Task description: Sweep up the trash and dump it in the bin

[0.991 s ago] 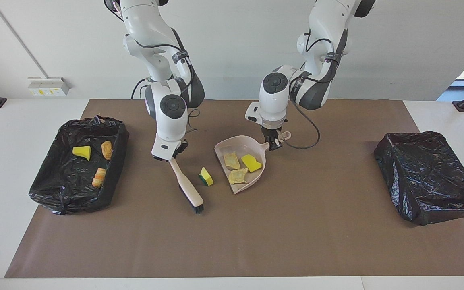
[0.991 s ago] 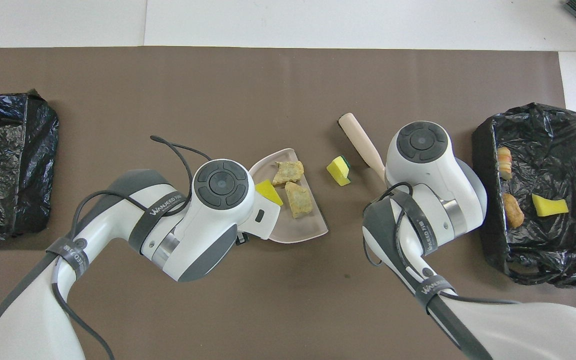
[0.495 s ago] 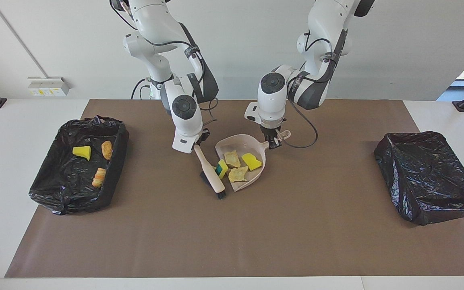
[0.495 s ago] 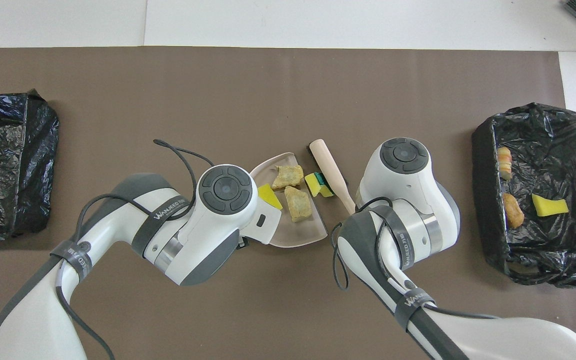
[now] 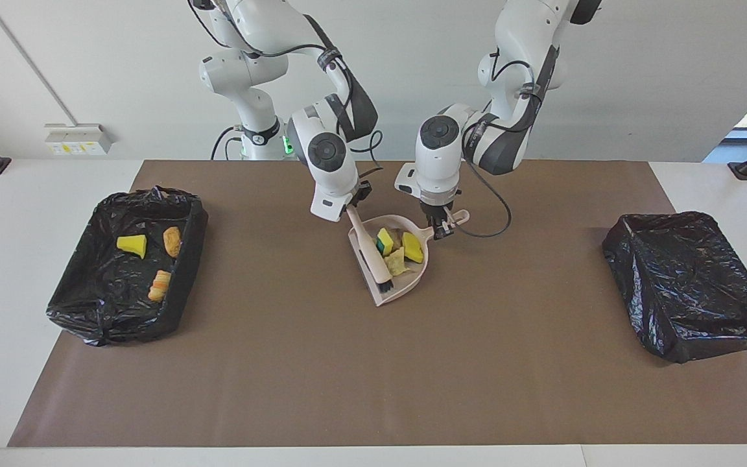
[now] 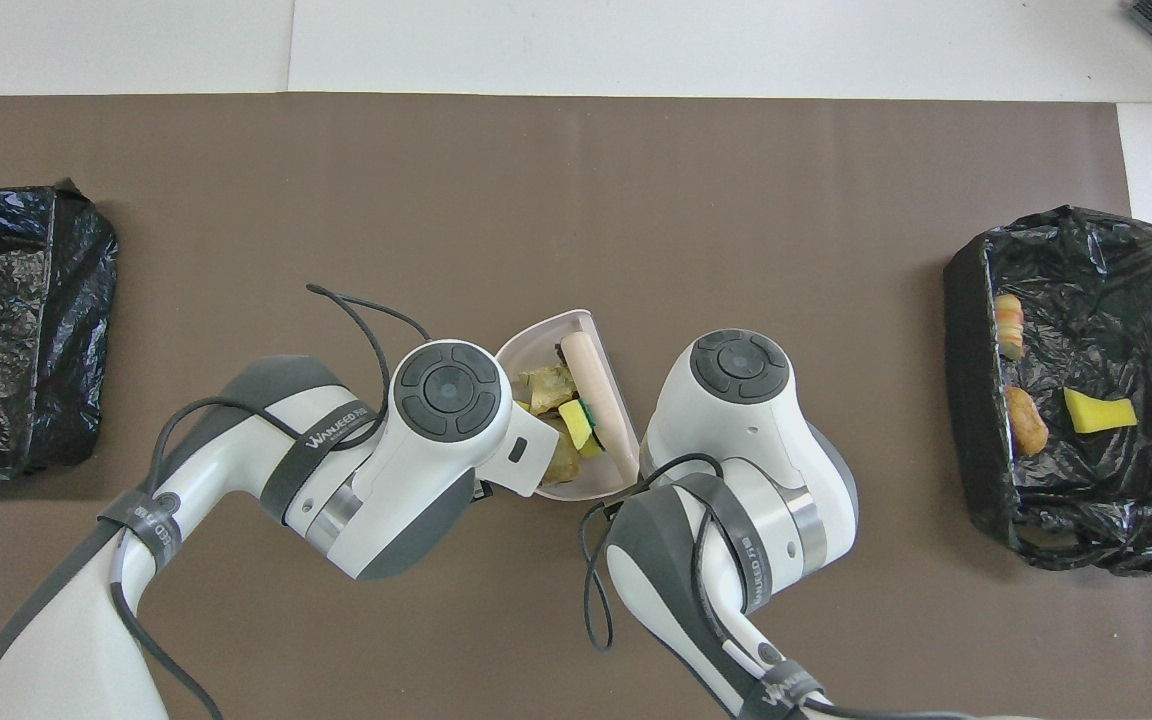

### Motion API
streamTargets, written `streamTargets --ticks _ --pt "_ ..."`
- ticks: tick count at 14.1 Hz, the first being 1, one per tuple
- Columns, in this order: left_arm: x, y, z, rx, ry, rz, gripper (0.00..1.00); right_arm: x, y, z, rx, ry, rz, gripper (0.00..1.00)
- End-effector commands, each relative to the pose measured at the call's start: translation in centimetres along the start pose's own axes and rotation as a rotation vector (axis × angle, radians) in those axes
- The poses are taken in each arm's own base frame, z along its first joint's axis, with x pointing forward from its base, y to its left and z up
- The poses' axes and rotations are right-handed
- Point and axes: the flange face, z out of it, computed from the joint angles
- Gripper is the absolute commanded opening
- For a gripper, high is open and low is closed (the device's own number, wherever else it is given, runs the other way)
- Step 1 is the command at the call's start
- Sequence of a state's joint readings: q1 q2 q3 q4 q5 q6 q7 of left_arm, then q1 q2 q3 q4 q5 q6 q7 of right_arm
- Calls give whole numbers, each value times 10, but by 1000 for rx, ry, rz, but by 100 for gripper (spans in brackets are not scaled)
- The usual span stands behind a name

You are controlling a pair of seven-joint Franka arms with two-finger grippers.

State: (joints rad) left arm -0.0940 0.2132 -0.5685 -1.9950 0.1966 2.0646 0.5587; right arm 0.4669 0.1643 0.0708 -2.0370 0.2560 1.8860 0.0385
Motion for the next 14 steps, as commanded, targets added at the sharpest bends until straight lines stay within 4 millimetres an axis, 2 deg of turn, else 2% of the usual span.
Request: streamTargets --ticks 1,6,12,14 --pt "-10 -5 0 27 11 71 0 -13 3 -10 -14 12 3 0" --pt "-10 -10 0 41 34 149 0 -9 24 -17 -291 38 -44 0" --pt "-18 -17 5 33 38 204 0 -12 20 -27 -341 24 2 0" --pt "-23 -22 4 35 38 259 0 -16 24 -43 -341 22 16 0"
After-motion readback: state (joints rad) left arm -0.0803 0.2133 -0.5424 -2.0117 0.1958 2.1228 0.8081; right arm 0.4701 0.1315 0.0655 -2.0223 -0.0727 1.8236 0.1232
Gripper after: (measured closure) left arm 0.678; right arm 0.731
